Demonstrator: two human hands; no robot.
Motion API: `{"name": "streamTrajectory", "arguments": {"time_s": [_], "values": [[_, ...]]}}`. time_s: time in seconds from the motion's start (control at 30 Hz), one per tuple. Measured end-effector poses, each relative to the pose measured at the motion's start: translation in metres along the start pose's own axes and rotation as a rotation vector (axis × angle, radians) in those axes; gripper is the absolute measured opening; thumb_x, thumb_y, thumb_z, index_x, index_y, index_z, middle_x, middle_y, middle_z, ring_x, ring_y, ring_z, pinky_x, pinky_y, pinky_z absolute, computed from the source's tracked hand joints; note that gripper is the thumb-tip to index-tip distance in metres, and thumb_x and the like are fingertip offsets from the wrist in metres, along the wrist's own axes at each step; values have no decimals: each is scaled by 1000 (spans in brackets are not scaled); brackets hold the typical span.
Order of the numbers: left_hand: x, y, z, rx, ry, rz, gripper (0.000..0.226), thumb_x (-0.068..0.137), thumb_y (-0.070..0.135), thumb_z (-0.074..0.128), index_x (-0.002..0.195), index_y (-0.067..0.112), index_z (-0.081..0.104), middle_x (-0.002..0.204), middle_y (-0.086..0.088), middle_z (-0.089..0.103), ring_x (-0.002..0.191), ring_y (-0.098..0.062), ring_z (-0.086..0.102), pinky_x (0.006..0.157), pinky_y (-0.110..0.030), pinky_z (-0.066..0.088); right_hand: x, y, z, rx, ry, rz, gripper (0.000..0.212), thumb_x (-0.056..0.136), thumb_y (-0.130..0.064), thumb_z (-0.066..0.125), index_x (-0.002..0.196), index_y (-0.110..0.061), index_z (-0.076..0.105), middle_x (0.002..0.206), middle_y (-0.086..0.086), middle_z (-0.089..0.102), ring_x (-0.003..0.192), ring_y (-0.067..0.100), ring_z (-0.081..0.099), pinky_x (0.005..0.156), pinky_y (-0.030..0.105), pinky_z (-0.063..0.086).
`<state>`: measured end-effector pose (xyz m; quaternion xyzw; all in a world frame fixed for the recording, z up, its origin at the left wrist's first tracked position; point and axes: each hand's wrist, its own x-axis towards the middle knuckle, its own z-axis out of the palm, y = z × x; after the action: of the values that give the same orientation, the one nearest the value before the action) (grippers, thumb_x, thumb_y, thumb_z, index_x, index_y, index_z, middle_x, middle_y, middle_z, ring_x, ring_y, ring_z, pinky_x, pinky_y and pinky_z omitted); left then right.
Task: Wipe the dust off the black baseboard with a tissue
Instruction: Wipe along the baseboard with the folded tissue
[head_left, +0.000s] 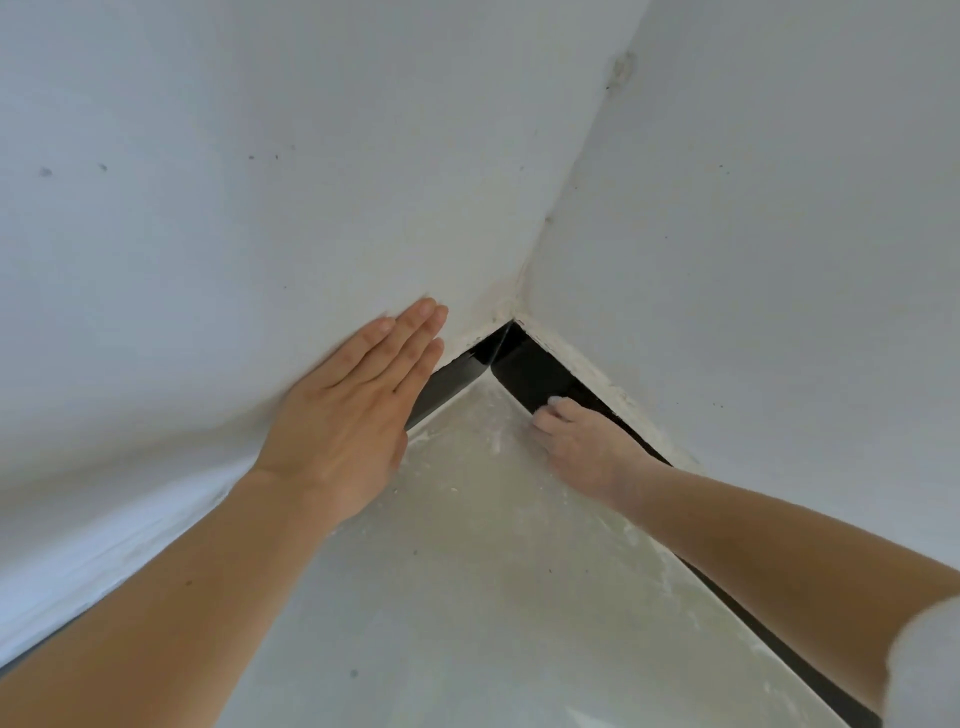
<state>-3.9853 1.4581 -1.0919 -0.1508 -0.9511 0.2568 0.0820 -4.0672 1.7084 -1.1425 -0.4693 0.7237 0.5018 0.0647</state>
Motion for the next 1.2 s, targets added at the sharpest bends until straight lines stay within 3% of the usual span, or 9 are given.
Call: {"name": "streamTrajectory", "arguments": {"time_s": [0.1,0.2,0.27,0.33,0.43,0.67,0.87,1.13,1.2], "values": [[0,-1,-4,-41,-9,12,72,75,23,-21,145,7,-26,148,-12,-40,135,-25,-38,102,-43,-35,-18,-17,-4,41,-211,-51,15,87,-12,59,96,-17,69,102,-1,59,106,25,43,91,31,34],[0,-1,-2,-72,19,-3,72,76,24,-20,146,9,-23,150,-10,-36,136,-24,-35,104,-42,-33,-24,-23,-14,89,-269,126,14,72,-35,73,81,-28,64,75,-12,57,68,8,42,77,19,14],[0,0,0,-54,38,-1,71,78,25,-18,147,9,-21,151,-11,-35,137,-25,-35,104,-42,-33,-17,-22,-25,87,-310,-57,12,82,-13,66,83,-23,59,70,-4,45,82,17,45,80,29,19],[1,1,3,-46,65,-19,69,82,26,-14,149,9,-17,153,-11,-32,138,-26,-33,106,-42,-31,-3,-9,-42,177,-123,-96,20,88,2,51,92,-14,63,81,2,45,97,25,44,81,37,27],[1,2,5,-17,67,-32,68,84,27,-10,149,8,-17,152,-13,-34,138,-27,-33,107,-43,-30,36,11,-49,86,140,36,18,88,-3,53,98,-9,67,106,5,56,105,28,46,86,37,37],[3,3,5,32,67,-60,67,90,33,-2,150,8,-17,154,-12,-32,140,-27,-29,108,-43,-28,63,16,-19,111,170,125,26,95,-18,49,119,-17,59,128,-2,51,129,22,36,105,35,34],[2,2,-2,14,36,-45,67,85,30,-6,147,9,-23,150,-11,-38,136,-27,-37,103,-43,-32,11,-12,8,166,109,53,25,95,-9,43,111,-7,62,115,5,54,120,28,41,103,38,34],[3,1,0,-89,53,-34,65,95,35,15,144,12,-22,149,-8,-39,136,-23,-38,103,-40,-34,-34,-28,7,302,-288,-134,26,95,-10,46,118,-8,59,107,5,57,103,19,48,80,27,34],[4,3,1,-132,75,-52,66,94,34,17,145,14,-19,150,-6,-37,137,-21,-36,105,-38,-33,-24,-12,-4,348,-158,-105,19,93,-14,51,106,-11,65,97,1,58,93,17,52,72,26,34]]}}
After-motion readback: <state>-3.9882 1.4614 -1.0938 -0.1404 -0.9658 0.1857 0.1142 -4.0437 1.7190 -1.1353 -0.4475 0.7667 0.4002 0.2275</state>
